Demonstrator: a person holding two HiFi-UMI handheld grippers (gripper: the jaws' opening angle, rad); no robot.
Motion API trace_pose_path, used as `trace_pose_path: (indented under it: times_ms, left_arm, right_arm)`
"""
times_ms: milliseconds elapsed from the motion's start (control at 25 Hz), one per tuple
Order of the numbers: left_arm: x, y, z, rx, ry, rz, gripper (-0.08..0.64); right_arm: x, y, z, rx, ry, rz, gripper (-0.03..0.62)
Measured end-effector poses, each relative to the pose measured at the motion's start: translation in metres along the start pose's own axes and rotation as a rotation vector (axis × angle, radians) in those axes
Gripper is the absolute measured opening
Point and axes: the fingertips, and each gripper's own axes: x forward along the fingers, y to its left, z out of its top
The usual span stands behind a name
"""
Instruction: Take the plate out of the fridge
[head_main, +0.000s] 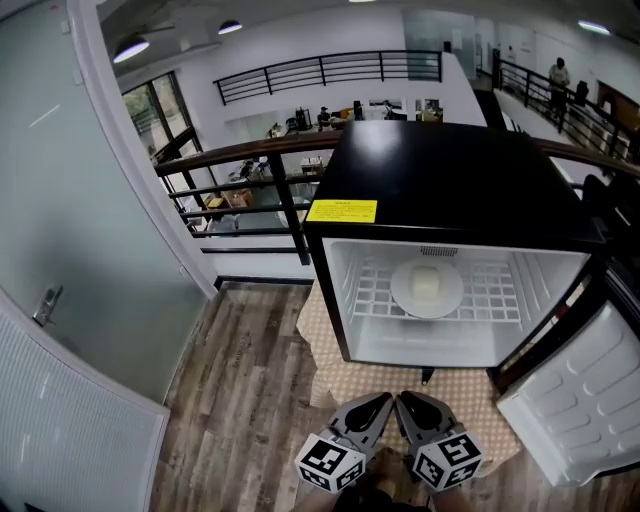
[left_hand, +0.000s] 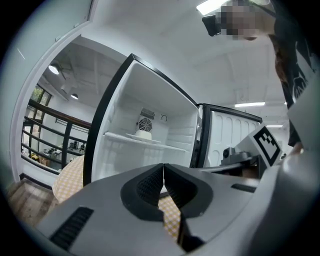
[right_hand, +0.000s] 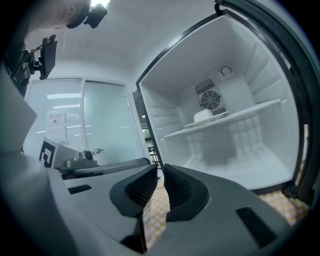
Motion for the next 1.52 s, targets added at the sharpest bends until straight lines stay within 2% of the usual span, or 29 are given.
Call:
trace_pose_path:
  times_ms: [160,360,480,760,1000,1240,1520]
  left_arm:
    - [0.013,0.012,0.011,0.016,0.006,-0.031,0.009]
    - [0.027,0.02,0.017,0.019,0.006,-0.047,0.009]
    - [0.034,0.023,0.016,0.016,0.009,-0.057,0.011]
    - [0.049,0.02,0.015,0.022,0.019,-0.102,0.011]
    - [0.053,0.028,0.017,0.023,0.016,-0.098,0.011]
    - [0.059,0.035,0.023,0.026,0.004,-0.095,0.011]
    - [0.065,0.034,0.023,0.03,0.007,-0.109,0.011]
  right_arm:
    - [0.013,-0.008,0.013,0.019,-0.021,-0.027,0.058]
    - [0.023,-0.018,0.023,-0.03,-0.014,-0.069,0.058]
    - [0.025,-0.025,0.025,-0.027,-0.014,-0.089,0.058]
    - [0.029,-0.047,0.026,0.06,-0.023,-0.143,0.06]
    - [0.031,-0.061,0.035,0.092,-0.036,-0.2,0.06]
    - [0.03,-0.081,0.046,0.209,-0.073,-0.256,0.061]
    - [0.031,-0.096,0.058,0.339,-0.128,-0.269,0.139]
